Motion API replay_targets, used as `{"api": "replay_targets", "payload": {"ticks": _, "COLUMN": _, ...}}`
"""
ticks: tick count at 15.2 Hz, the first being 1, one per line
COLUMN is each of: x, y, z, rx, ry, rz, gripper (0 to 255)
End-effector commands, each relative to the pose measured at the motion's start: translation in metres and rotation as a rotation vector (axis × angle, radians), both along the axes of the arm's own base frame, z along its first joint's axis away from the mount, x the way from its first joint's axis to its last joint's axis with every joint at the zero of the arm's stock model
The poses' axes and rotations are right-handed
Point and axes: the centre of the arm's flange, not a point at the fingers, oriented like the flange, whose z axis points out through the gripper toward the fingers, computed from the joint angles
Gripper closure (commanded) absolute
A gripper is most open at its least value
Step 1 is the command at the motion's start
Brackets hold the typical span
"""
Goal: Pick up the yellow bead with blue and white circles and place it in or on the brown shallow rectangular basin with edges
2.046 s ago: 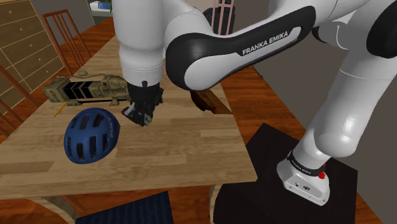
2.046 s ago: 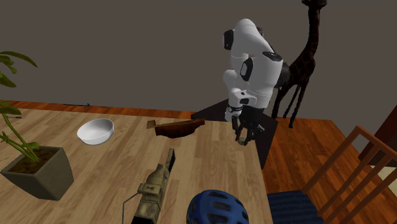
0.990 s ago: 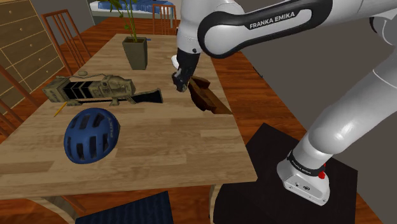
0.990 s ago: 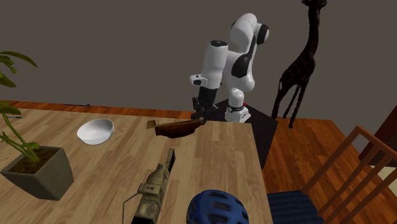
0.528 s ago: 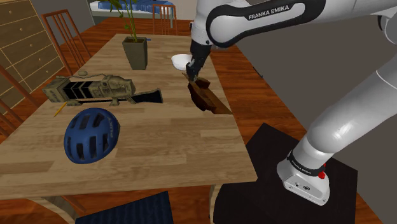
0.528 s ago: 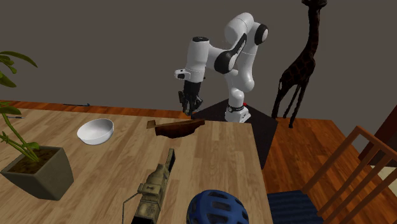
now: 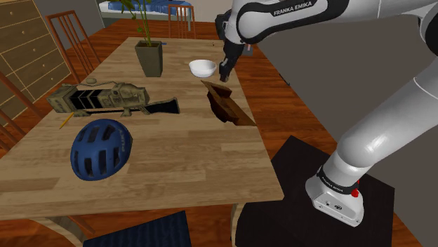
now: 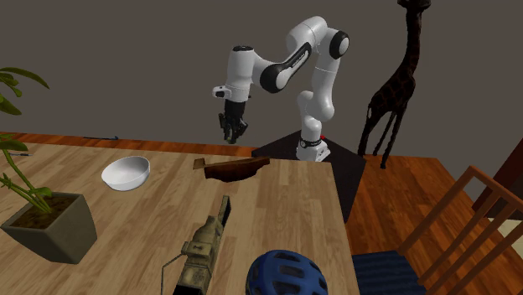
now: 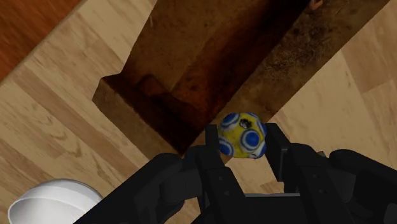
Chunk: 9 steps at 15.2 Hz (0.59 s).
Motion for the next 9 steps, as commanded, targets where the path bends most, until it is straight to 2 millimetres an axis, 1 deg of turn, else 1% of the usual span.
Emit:
{"api": "replay_targets", "payload": {"ticks": 1, "x": 0.001, "y": -0.005, "z": -0.010, "rx": -0.001, "ry": 0.000, "rz": 0.001, "gripper": 255}}
{"api": "replay_targets", "payload": {"ticks": 9, "x": 0.001, "y": -0.005, "z": -0.052, "rx": -0.001, "ry": 0.000, "rz": 0.001, "gripper": 255}}
